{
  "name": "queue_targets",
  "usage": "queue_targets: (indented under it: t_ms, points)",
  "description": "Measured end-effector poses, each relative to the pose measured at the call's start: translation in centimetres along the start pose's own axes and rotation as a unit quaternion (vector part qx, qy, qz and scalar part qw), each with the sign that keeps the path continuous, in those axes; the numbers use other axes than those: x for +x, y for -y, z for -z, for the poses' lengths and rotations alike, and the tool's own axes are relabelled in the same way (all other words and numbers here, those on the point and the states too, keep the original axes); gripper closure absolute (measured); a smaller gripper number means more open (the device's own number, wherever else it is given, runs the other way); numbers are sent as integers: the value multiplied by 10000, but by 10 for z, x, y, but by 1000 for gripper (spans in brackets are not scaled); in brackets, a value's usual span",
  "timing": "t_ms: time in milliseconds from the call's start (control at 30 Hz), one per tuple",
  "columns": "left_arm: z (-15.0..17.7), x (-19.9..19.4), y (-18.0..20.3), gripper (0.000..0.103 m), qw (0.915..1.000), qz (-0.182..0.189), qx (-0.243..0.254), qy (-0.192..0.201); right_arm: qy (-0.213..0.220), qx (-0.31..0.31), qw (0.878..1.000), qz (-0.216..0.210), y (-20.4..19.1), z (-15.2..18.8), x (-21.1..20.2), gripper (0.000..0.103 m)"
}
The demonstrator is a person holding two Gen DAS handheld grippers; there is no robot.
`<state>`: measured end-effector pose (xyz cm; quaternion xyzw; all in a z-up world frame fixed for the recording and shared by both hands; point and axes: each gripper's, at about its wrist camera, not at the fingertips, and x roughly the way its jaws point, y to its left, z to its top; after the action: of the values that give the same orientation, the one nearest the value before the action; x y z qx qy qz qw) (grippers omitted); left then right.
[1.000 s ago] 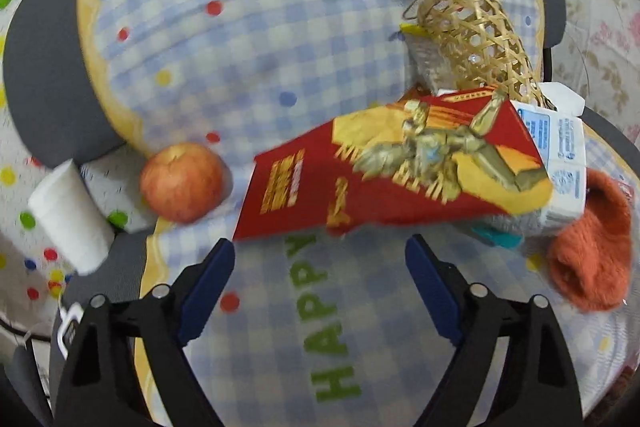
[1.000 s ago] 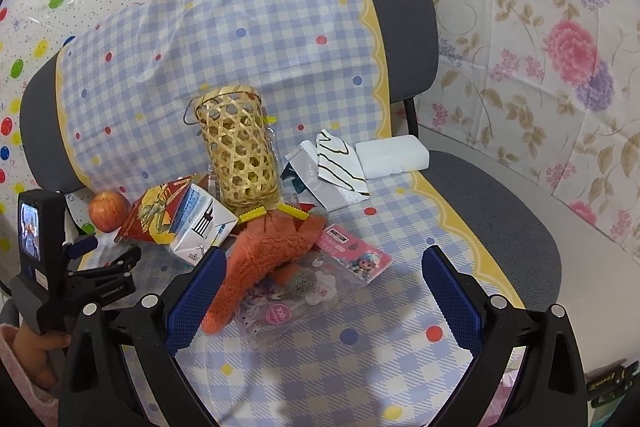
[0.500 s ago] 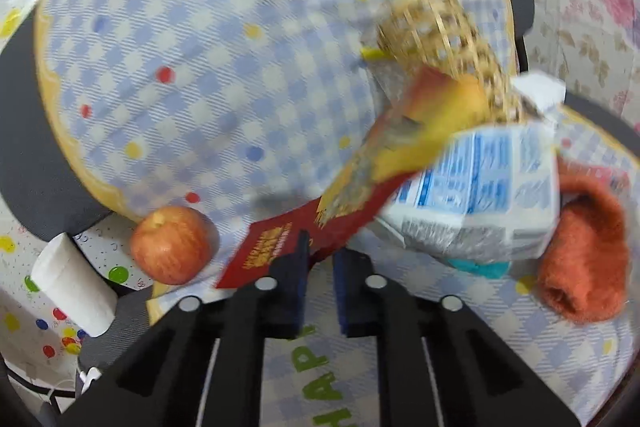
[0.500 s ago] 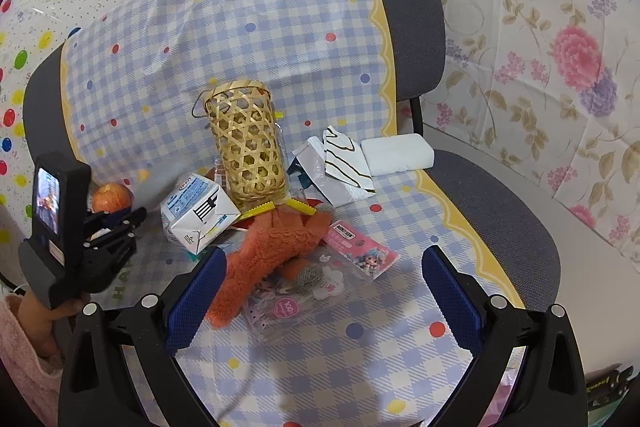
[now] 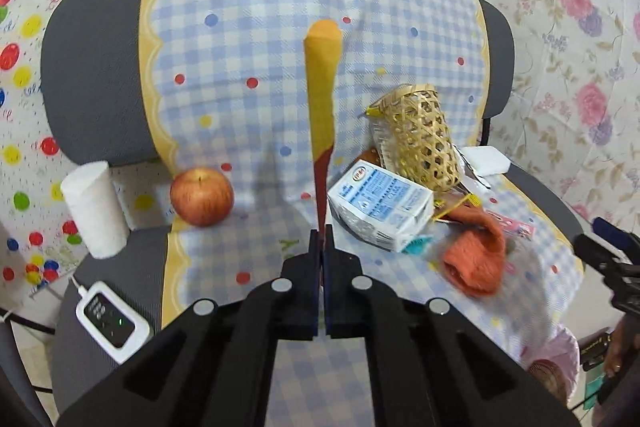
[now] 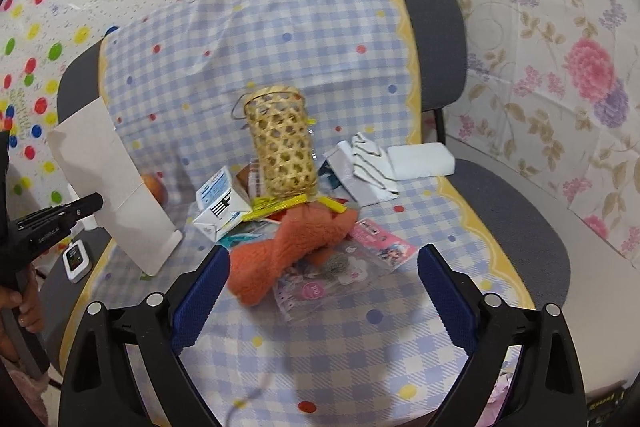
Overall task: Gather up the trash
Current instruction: 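Grasp the white milk carton with the right gripper while the left holds white paper, then carry the milk carton to the pink wastebasket and open the right gripper while the left tool drops the paper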
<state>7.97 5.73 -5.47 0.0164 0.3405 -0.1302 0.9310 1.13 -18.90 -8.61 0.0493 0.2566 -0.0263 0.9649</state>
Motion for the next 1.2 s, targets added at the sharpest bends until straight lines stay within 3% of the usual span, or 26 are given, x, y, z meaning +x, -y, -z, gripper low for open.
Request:
queue_targets:
  t_ms: [100, 133, 167, 200, 433, 667, 900, 1000, 1100, 1200]
  points:
    - [4, -3, 1, 103, 10000, -34, -25, -10, 24, -285, 9992, -275, -16, -2, 5, 12]
    - [5, -6, -1, 103, 10000, -81, -31, -6, 36, -412, 9985, -351, -24, -5, 8, 16]
    - [4, -8, -2, 103, 9999, -102, -52, 6, 53, -526, 9977, -422, -32, -7, 10, 30]
    - [3, -10, -5, 103, 9999, -103, -85, 25, 35, -630, 9968, -491, -40, -8, 14, 32]
    - [3, -19, -27, 103, 9995, -121, -267, 73, -267, -1160, 9882, -963, -89, -16, 59, 30]
    - [4, -5, -40, 103, 9991, -78, -415, -3, -591, -1693, 9792, -949, -125, -15, 104, 24]
    - [3, 6, -42, 103, 9988, -61, -484, -59, -906, -1911, 9754, -619, -139, -17, 142, 23]
    - [4, 9, -43, 103, 9987, -94, -495, -85, -975, -1898, 9756, -517, -138, -16, 152, 31]
    - [4, 9, -43, 103, 9987, -140, -477, -91, -829, -1825, 9785, -486, -138, -17, 150, 35]
    - [4, 6, -41, 103, 9991, -218, -374, -50, -512, -1664, 9827, -635, -133, -22, 123, 36]
